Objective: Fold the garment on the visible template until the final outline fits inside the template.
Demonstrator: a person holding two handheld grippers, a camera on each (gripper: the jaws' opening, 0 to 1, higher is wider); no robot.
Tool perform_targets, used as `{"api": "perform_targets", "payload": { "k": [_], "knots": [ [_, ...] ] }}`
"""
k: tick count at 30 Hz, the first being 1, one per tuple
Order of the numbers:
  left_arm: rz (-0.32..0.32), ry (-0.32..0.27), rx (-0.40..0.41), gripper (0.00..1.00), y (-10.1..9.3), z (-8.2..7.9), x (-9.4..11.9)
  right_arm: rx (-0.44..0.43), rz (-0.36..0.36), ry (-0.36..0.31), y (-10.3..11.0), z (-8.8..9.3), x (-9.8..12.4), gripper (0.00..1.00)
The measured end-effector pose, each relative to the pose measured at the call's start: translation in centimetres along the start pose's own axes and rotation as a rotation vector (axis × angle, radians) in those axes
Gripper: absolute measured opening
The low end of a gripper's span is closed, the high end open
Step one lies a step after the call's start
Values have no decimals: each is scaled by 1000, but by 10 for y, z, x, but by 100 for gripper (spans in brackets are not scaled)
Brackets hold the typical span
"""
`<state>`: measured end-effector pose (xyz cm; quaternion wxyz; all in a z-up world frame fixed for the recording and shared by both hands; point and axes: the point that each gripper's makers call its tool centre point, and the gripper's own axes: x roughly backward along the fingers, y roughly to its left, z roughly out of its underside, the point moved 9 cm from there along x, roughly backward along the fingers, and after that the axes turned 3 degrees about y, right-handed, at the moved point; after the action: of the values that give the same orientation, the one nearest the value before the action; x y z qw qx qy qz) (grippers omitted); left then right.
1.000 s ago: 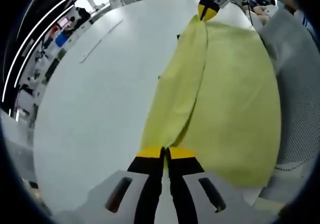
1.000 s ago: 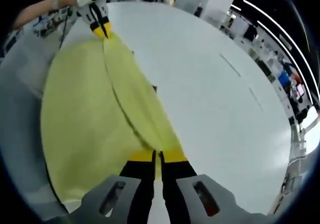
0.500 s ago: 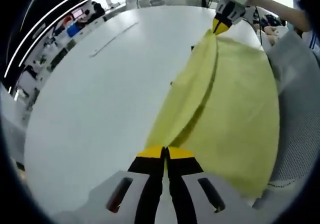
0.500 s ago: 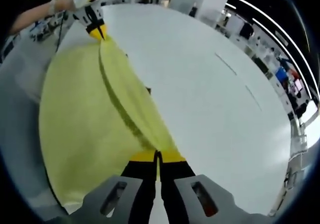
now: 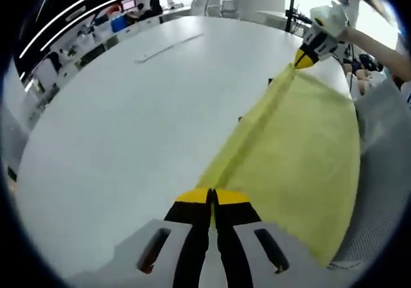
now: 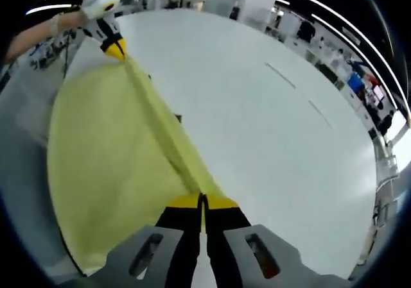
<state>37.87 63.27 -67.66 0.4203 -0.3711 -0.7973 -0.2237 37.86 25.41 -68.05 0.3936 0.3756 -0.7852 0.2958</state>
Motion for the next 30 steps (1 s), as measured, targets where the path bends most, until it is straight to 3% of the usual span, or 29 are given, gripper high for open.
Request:
{"api": "perform_targets", "payload": {
  "k": [16,30],
  "knots": [
    [-19,0,34,0,1,3,-5,-63,23,9,-6,5,-11,2],
    [-84,-6,79,3,6,9,-9,-109,57,-10,-9,6,-11,4]
  ]
}}
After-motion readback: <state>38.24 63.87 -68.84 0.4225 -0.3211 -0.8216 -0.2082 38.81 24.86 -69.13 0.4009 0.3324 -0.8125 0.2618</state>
